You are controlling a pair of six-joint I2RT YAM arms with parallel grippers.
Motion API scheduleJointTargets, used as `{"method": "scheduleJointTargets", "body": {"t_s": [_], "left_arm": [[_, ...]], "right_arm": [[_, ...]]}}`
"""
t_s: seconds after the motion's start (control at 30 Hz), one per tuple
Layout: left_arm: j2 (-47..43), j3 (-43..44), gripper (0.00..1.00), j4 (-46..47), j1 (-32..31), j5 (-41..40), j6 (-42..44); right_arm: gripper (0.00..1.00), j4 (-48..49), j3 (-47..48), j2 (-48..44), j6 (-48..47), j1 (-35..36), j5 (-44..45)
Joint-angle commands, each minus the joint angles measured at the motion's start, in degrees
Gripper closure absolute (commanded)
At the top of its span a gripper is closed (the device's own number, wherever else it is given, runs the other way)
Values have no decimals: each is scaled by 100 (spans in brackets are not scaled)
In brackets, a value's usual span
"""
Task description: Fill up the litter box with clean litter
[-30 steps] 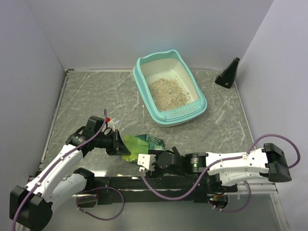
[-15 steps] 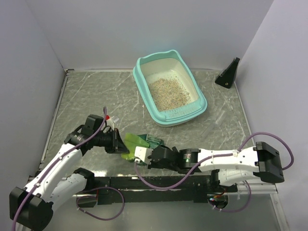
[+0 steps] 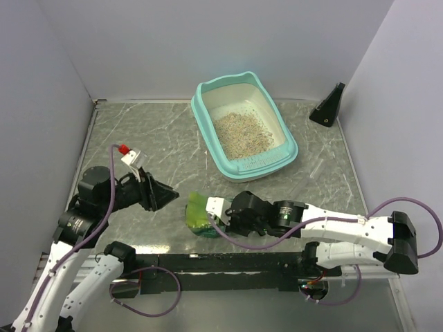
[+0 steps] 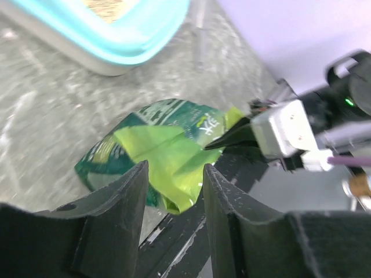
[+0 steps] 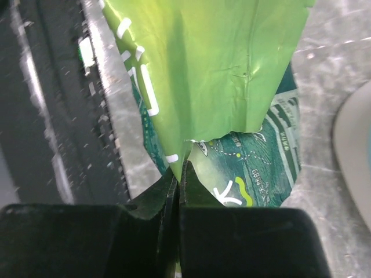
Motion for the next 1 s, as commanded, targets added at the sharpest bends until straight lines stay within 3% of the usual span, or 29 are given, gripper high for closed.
{"method": "scheduleJointTargets", "body": {"t_s": [0.0,0.13,0.23,0.53,0.77,0.97], "left_arm": [[47,-251,52,950,-16,1099,136],[213,-226,50,1206,-332,1039,373],[424,-103,50,1364,-850,443,654],[1417,-119,50,1829,-2081,-1325,1533],[1111,-866,48,2662,-2749,-1818,1894],[1312,-1113,45,2841,-3311,-2063,2087]], "right_arm": [[100,-761,307,-286,191,-189,-859],[100,-893,369,-374,315,-637,-1809],[100,-1016,509,-226,385,-1050,-2293],[100,-1025,721,302,719,-1682,-2453],[100,-665,571,460,1000,-2386,-3260],[100,-673,598,636,913,-2422,-3481]]}}
